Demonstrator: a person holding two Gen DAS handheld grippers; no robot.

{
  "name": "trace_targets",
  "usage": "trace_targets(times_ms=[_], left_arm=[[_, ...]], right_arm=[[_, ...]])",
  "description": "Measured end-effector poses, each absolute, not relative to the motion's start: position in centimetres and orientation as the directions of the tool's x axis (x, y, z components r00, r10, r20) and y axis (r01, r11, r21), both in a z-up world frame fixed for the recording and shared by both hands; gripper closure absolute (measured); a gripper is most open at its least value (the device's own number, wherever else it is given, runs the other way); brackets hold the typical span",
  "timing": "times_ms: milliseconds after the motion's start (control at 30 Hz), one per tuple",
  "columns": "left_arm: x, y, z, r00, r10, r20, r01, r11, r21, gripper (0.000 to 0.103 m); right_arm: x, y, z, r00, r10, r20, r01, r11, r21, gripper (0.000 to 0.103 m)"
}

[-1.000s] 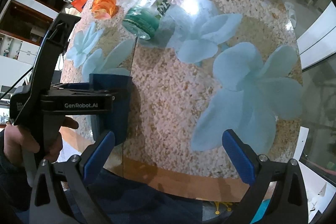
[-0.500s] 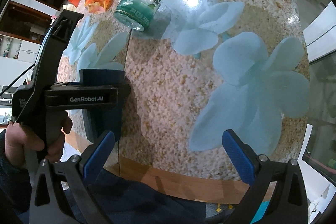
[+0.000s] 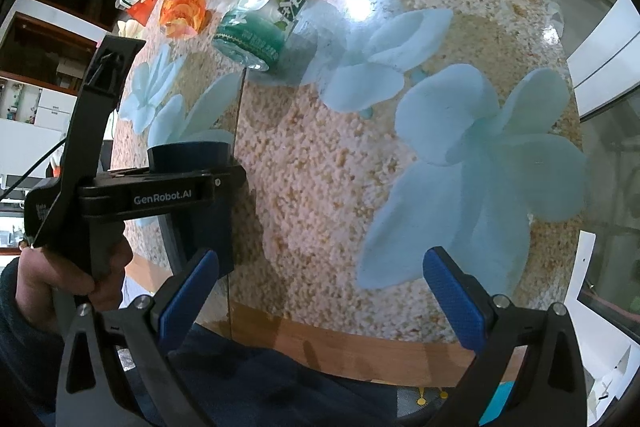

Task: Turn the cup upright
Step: 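Lift and rotate the blue cup with the left gripper, opening upward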

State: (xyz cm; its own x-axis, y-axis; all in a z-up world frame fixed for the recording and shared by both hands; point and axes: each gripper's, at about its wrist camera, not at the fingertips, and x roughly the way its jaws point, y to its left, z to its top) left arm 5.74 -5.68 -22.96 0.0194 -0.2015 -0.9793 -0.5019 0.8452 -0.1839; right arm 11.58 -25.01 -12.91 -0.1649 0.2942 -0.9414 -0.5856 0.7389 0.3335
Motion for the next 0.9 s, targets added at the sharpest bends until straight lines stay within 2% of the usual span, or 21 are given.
trace_targets(times_ms=[200, 367, 633, 900], left_arm=[[4.9, -5.9, -20.5, 0.069, -0.192, -0.979, -0.477, 0.856, -0.201, 0.026], [4.2, -6.6, -18.2, 0.152, -0.146, -0.977, -0.374, 0.907, -0.194, 0.026], [1.9, -5.8, -14.6, 0.331, -0.159, -0.93, -0.321, 0.908, -0.269, 0.026], [0.3, -6.6, -11.1, 0.548, -0.025, -0.836, -0.207, 0.965, -0.164, 0.026]], right_arm=[[11.0, -25.1, -12.5, -0.157, 0.304, -0.94, -0.586, 0.737, 0.336, 0.0], [10.7, -25.3, -12.2, -0.155, 0.327, -0.932, -0.583, 0.731, 0.353, 0.0], [10.9, -25.9, -10.3, -0.1, 0.35, -0.931, -0.582, 0.739, 0.34, 0.0], [11.3, -25.7, -8.3, -0.024, 0.404, -0.914, -0.591, 0.732, 0.339, 0.0]])
